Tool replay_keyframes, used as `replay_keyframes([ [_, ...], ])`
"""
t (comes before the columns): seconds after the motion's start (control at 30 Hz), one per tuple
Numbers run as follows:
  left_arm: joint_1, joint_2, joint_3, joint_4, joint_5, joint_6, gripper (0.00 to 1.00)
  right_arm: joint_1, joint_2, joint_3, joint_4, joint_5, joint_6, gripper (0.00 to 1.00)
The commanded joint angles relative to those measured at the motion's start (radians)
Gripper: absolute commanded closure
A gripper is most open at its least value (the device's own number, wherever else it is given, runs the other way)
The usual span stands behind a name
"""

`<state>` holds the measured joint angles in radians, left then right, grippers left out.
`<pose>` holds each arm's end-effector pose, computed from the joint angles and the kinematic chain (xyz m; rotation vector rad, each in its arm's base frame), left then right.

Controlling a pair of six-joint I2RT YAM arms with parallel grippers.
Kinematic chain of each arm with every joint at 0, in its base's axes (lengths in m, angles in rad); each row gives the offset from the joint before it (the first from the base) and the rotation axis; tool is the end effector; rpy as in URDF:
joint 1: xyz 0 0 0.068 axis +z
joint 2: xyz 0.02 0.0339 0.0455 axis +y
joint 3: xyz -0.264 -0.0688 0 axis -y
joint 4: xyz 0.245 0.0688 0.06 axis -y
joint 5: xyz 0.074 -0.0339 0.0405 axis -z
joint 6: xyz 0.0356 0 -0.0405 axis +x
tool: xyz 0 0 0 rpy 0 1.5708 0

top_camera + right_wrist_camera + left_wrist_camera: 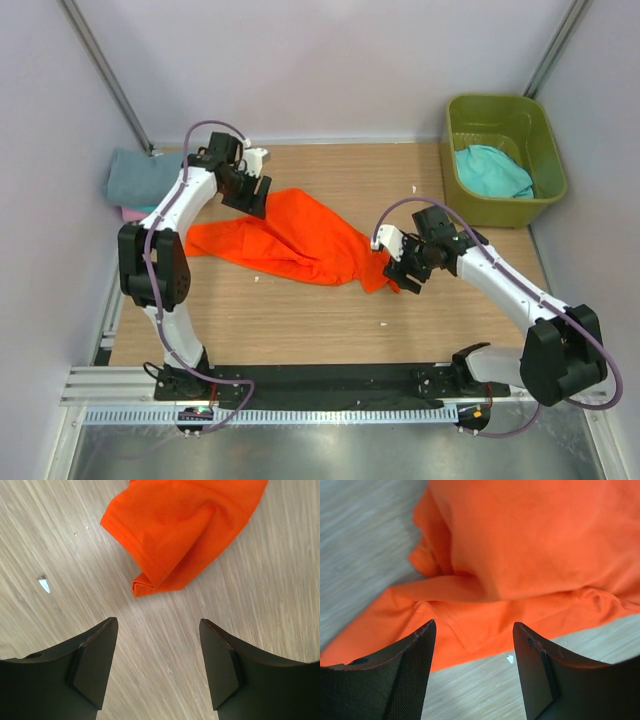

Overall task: Fold and stack the t-shirts
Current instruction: Flatten the tshirt out

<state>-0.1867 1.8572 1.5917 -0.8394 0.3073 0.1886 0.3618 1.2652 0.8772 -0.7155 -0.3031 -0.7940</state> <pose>0.3864 -0.0839 0.2639 0.5895 2.5831 -0.4095 0.2195 0.0944 0.2317 -1.5061 2.1356 0.2563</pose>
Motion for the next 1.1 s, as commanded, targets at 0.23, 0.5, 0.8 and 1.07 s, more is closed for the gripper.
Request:
replay_keyframes([
  [0.23,0.033,0.017,0.059,0.086,-0.062,-0.049,0.36,0.039,0.014,-0.147,0.274,-0.025,-0.119,0.25],
  [0.5,0.05,-0.018,0.037,0.076,-0.085,-0.049,0.36,0.046,0.137,-0.153,0.352,-0.028,-0.12,0.27],
  [0.8,0.061,-0.02,0.031,0.045,-0.122,-0.014,0.36,0.058,0.177,-0.175,0.355,0.016,-0.14,0.45],
  [1.07,0.079,0.014,-0.003,0.033,-0.129,0.038,0.39,0.058,0.128,-0.188,0.445,0.125,-0.117,0.81],
])
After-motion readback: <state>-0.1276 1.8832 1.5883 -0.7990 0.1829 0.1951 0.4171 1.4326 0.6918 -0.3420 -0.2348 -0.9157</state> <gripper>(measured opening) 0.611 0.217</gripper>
